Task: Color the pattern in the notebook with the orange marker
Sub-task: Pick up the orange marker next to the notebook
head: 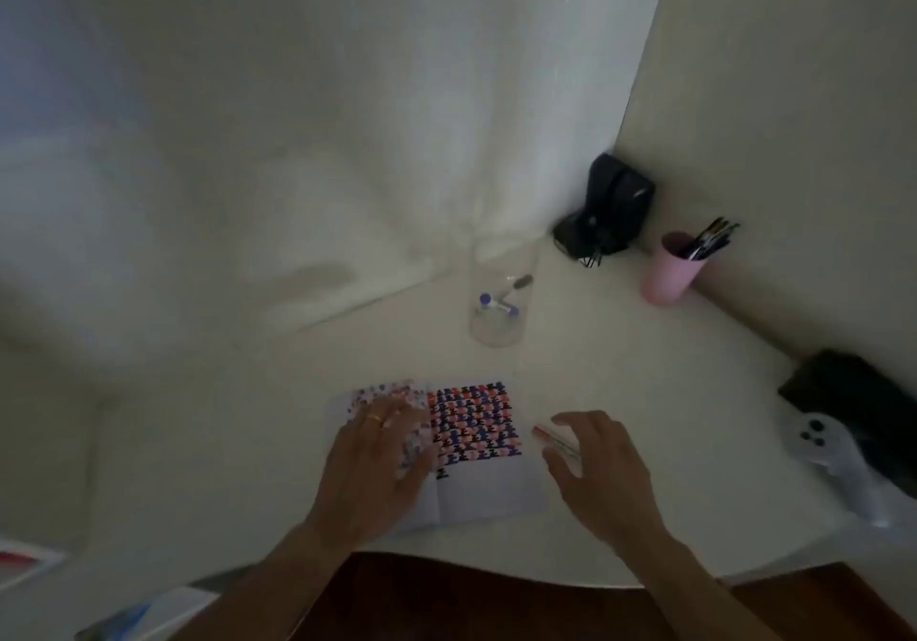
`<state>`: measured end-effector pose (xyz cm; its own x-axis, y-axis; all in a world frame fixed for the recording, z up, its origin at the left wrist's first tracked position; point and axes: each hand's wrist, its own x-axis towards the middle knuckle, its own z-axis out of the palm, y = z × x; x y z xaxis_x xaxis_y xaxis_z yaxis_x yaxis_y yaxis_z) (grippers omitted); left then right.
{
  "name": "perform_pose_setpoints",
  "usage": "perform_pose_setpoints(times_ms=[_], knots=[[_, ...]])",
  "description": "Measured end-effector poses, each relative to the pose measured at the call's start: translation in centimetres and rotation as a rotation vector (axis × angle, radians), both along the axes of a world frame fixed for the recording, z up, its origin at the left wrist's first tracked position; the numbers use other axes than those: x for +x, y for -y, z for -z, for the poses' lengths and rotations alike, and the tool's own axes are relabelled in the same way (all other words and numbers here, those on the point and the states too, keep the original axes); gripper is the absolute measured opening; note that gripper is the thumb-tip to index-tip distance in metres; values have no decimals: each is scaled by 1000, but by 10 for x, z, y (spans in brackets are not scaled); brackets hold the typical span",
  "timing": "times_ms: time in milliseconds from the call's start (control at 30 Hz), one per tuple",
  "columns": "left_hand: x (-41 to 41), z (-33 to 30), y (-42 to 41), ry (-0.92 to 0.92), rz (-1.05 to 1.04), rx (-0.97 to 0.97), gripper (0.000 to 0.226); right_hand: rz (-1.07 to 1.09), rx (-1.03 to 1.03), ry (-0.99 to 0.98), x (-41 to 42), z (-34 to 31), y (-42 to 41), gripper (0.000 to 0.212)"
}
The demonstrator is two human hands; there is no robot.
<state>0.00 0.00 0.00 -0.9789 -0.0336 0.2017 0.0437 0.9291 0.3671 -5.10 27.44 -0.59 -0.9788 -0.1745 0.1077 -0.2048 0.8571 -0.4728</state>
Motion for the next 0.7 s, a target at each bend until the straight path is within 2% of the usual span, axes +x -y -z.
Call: perform_pose_setpoints(times_ms=[133,300,567,700], knots=[[-5,40,-11,36,-48,-115,59,37,104,-121,-7,43,-2,45],[-3,83,-15,-45,-37,-227,63,44,213,-265,-6,88,0,51],[-1,93,-13,-102,-32,-223,61,54,277,-322,0,93,5,45],[6,89,-15,-79,-45,-216,60,81,259,-310,8,90,6,51]])
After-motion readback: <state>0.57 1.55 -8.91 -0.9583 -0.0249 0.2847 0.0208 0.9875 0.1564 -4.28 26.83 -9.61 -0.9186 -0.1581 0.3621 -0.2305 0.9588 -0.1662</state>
